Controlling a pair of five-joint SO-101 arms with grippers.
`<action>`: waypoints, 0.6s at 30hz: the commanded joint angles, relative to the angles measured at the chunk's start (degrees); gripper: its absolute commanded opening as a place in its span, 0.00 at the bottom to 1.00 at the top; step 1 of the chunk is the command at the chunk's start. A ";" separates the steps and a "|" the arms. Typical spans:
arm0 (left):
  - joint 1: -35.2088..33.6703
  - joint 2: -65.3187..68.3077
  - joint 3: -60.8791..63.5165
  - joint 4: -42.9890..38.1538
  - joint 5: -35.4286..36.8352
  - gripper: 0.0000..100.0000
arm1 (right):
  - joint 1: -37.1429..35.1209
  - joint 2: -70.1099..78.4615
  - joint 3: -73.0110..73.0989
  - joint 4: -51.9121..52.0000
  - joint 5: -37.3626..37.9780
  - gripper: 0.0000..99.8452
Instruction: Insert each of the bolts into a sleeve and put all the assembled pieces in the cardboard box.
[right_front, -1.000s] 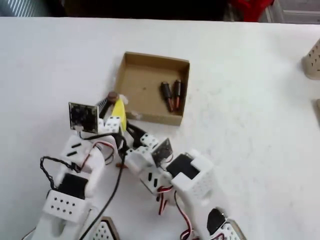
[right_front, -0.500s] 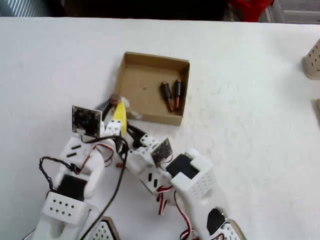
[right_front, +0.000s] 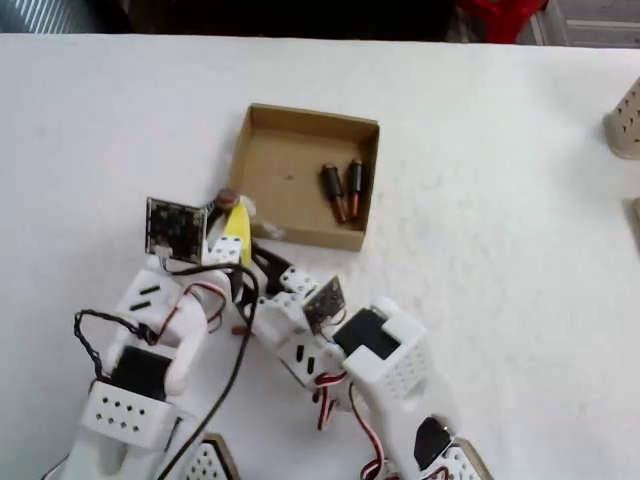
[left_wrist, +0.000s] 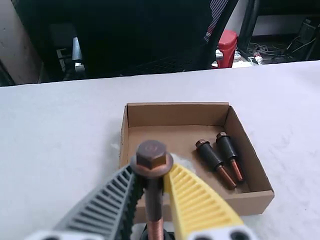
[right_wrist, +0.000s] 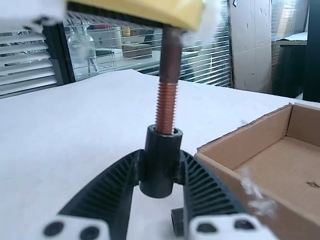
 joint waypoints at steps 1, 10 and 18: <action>0.75 4.35 -4.13 -0.62 -0.26 0.02 | -0.22 -0.57 -0.35 -0.13 0.70 0.02; 0.48 15.87 -7.82 -0.88 -0.26 0.02 | -0.22 -0.66 -0.18 -0.13 0.70 0.02; 0.40 15.87 -7.91 6.68 -0.53 0.21 | -0.13 -1.01 -0.09 -0.13 0.35 0.02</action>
